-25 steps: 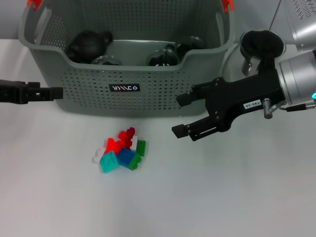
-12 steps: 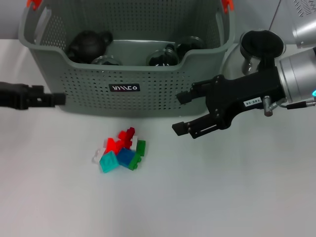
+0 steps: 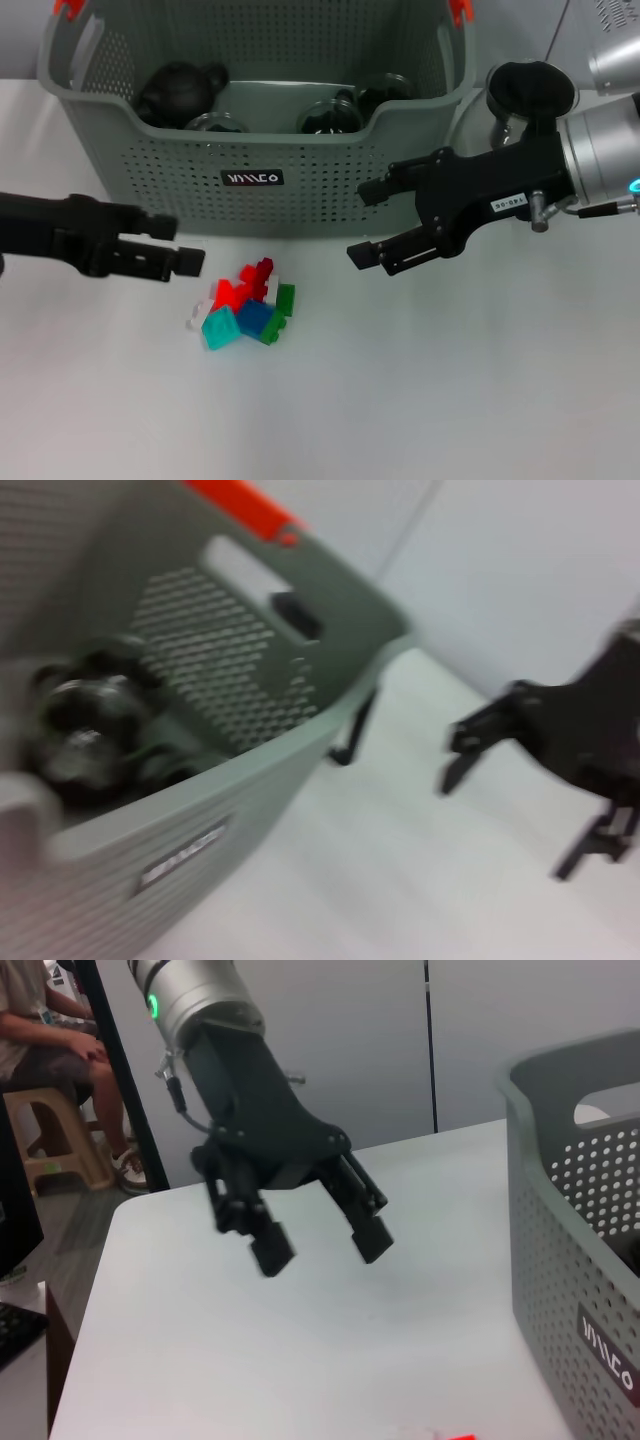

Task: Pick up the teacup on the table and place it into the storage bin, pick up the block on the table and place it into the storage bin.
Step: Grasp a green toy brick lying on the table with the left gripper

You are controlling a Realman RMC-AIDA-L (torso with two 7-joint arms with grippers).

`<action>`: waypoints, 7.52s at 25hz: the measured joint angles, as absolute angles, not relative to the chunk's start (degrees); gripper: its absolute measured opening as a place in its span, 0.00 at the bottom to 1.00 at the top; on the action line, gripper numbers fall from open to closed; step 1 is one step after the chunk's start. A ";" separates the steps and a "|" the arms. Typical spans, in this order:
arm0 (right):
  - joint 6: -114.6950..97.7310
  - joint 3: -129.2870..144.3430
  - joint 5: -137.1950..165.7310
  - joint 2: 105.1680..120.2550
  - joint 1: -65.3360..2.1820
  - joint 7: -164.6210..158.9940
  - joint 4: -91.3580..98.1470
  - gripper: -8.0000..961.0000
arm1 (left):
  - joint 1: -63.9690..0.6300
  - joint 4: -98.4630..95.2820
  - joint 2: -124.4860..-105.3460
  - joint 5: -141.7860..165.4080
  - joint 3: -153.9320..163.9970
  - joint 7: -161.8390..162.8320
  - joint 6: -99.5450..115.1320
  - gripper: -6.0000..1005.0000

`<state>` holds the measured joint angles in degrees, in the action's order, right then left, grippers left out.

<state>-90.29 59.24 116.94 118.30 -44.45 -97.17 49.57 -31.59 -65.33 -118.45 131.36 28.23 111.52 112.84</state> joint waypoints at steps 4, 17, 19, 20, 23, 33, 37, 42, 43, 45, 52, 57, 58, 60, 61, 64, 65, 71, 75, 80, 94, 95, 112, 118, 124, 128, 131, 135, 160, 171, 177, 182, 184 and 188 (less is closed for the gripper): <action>-90.23 59.34 117.12 118.37 -44.48 -97.01 49.42 0.92 | -31.15 -61.21 -118.53 129.45 27.98 102.34 113.74 0.82; -90.22 59.36 117.43 117.56 -44.45 -97.85 49.31 0.92 | -29.47 -52.54 -119.30 124.35 27.05 84.40 113.99 0.82; -90.28 59.38 117.43 117.43 -44.47 -98.06 49.28 0.92 | -30.43 -52.86 -118.93 125.05 27.44 88.57 113.97 0.82; -90.23 59.45 117.43 117.43 -44.47 -98.08 49.26 0.92 | -30.68 -52.90 -118.85 125.27 27.55 89.42 113.92 0.82; -90.10 59.85 117.50 117.48 -44.52 -98.09 49.20 0.92 | -31.47 -52.20 -118.44 126.89 27.90 91.09 113.84 0.82; -90.17 61.48 121.15 118.72 -45.59 -98.83 49.20 0.92 | -30.76 -49.23 -119.07 131.37 30.31 83.88 113.99 0.82; -89.85 63.15 122.79 119.08 -45.94 -99.47 49.32 0.92 | -30.29 -47.43 -119.42 131.89 31.67 81.80 113.61 0.82; -88.88 65.21 129.09 119.87 -48.88 -103.12 49.72 0.92 | -29.31 -47.28 -119.94 131.65 31.74 79.39 113.04 0.82; -88.71 65.76 129.93 120.00 -49.55 -103.57 49.69 0.92 | -29.01 -47.27 -120.02 131.57 31.44 79.00 112.68 0.82; -88.00 66.91 131.03 120.15 -50.60 -104.17 49.44 0.92 | -28.52 -47.00 -120.12 131.48 30.66 78.57 112.12 0.82; -83.78 73.19 130.58 120.54 -52.54 -105.10 47.47 0.92 | -27.54 -44.67 -120.15 131.48 28.04 76.32 111.95 0.82; -78.59 79.08 127.92 120.67 -53.69 -105.12 43.91 0.92 | -27.13 -44.48 -120.15 131.74 27.81 76.37 111.85 0.82; -77.57 79.86 127.45 120.68 -53.85 -105.11 43.33 0.92 | -27.09 -44.48 -120.15 131.79 27.68 76.48 111.85 0.82; -74.96 81.95 125.90 120.75 -54.02 -104.98 42.05 0.92 | -27.07 -44.37 -120.15 131.78 27.37 76.55 111.84 0.82; -73.71 82.95 125.14 120.81 -54.04 -104.94 41.61 0.92 | -27.07 -44.31 -120.15 131.72 27.30 76.55 111.84 0.82; -69.91 86.30 122.30 120.86 -54.10 -105.02 40.19 0.92 | -27.10 -44.30 -120.15 131.64 27.29 76.60 111.85 0.82; -68.54 87.39 121.28 120.87 -54.11 -105.03 39.62 0.92 | -27.16 -44.30 -120.15 131.64 27.28 76.62 111.81 0.82; -61.64 93.59 115.66 120.94 -53.81 -105.10 36.99 0.92 | -27.50 -44.29 -120.08 131.83 27.25 76.67 111.35 0.82; -58.82 95.87 112.42 120.98 -53.55 -105.00 35.76 0.92 | -27.56 -44.29 -120.00 131.87 27.24 76.69 111.32 0.82; -54.81 98.64 108.55 121.08 -53.52 -104.61 33.41 0.92 | -27.56 -44.29 -119.97 131.90 27.24 77.03 111.06 0.82; -48.52 105.66 100.60 121.58 -53.38 -104.57 31.25 0.92 | -27.42 -44.29 -119.87 132.10 27.32 77.66 110.92 0.82; -48.50 105.67 100.46 121.57 -53.36 -104.58 31.23 0.92 | -27.42 -44.29 -119.88 132.10 27.30 77.67 110.92 0.82; -52.80 106.35 99.93 121.00 -53.35 -103.80 31.68 0.92 | -27.33 -44.29 -119.93 132.10 27.26 77.70 110.63 0.82; -53.18 106.35 99.97 121.23 -53.35 -103.18 31.71 0.92 | -27.34 -44.29 -119.97 132.10 27.24 77.70 110.56 0.82; -52.85 106.35 99.85 121.42 -53.35 -103.06 31.73 0.92 | -27.34 -44.29 -119.98 132.10 27.36 77.70 110.08 0.82; -52.50 106.35 99.83 121.55 -53.35 -103.04 31.73 0.92 | -27.32 -44.27 -120.10 132.10 27.53 77.70 109.74 0.82; -52.23 106.35 99.83 121.56 -53.35 -103.03 31.73 0.92 | -27.27 -44.22 -120.15 132.10 27.58 77.70 109.49 0.82; -51.83 106.37 99.73 121.57 -53.35 -103.01 31.72 0.92 | -27.25 -44.20 -120.15 132.10 27.60 77.67 109.14 0.82; -52.17 108.03 98.26 121.53 -53.34 -102.91 31.50 0.92 | -27.41 -45.79 -119.18 136.38 24.34 77.53 109.07 0.82; -50.81 107.87 98.26 121.34 -53.19 -102.92 31.88 0.92 | -27.50 -45.78 -119.18 136.41 24.34 77.64 109.27 0.82; -49.59 108.43 98.04 121.67 -53.16 -102.92 31.90 0.92 | -27.70 -45.63 -119.13 136.41 24.43 77.63 109.13 0.82; -48.61 110.21 96.39 121.72 -53.10 -102.92 31.63 0.92 | -27.70 -45.57 -119.09 136.41 24.38 77.39 109.07 0.82; -48.47 110.57 96.27 121.72 -53.09 -102.92 31.61 0.92 | -27.69 -45.54 -119.09 136.41 24.36 77.34 109.05 0.82; -48.41 110.79 96.19 121.73 -53.08 -102.92 31.68 0.92 | -27.69 -45.46 -119.09 136.41 24.34 77.31 109.05 0.82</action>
<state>-48.41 110.79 96.19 121.73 -53.08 -102.92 31.68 -27.69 -45.46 -119.09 136.41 24.34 77.31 109.05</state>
